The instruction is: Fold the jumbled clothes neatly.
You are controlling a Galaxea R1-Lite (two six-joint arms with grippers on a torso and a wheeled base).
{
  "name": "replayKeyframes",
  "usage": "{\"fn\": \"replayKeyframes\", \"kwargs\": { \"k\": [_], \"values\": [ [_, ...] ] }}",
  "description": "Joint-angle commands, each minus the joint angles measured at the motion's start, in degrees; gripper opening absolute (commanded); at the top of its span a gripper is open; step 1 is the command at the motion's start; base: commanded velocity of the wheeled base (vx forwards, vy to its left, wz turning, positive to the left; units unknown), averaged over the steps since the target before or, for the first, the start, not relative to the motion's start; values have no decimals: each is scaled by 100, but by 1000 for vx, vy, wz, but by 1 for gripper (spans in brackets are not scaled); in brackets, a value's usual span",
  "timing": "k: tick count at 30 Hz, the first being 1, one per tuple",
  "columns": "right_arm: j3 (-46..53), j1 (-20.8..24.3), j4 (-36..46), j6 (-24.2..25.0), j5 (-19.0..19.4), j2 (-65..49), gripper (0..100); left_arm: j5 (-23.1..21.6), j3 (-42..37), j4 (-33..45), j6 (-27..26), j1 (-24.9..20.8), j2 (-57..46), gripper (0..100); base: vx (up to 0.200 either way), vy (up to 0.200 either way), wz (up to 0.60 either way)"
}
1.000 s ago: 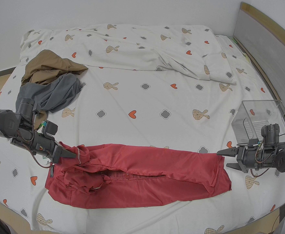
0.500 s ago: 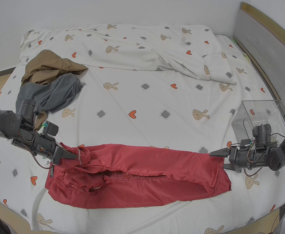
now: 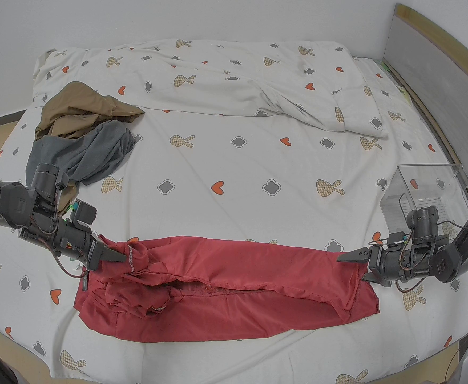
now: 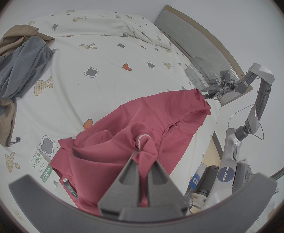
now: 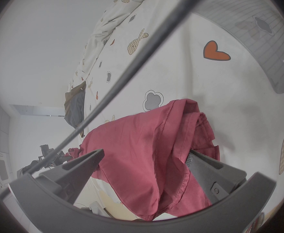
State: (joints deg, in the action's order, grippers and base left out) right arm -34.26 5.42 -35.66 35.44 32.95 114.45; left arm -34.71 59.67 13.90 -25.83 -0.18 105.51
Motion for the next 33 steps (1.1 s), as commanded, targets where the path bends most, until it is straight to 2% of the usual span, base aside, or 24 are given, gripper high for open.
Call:
{"fn": "replayKeyframes", "kwargs": {
  "k": [1,2,3,7,17,25,29,33],
  "values": [
    [-20,20,-3,-2,-17,87,100,-1,9,-1,-1,1,5,0,0,0,0],
    [-20,2,-3,-2,-17,96,100,-1,9,-1,-1,1,5,0,0,0,0],
    [-20,-24,-3,-2,-17,96,0,-1,9,-1,-1,1,5,0,0,0,0],
    [-20,-59,-3,7,-17,43,0,-1,9,-1,-1,1,13,0,0,0,0],
    [-573,-542,68,68,10,-274,0,-1,36,-1,-1,-8,75,0,0,0,0],
    [-1197,-516,76,112,45,-142,0,-1,106,-19,8,-96,172,0,0,0,0],
    [-1540,-525,94,297,45,-28,0,-1,247,-10,43,-105,145,0,0,0,0],
    [-1848,-525,446,297,54,-28,0,-10,255,8,87,-157,110,0,0,0,0]
  ]
}}
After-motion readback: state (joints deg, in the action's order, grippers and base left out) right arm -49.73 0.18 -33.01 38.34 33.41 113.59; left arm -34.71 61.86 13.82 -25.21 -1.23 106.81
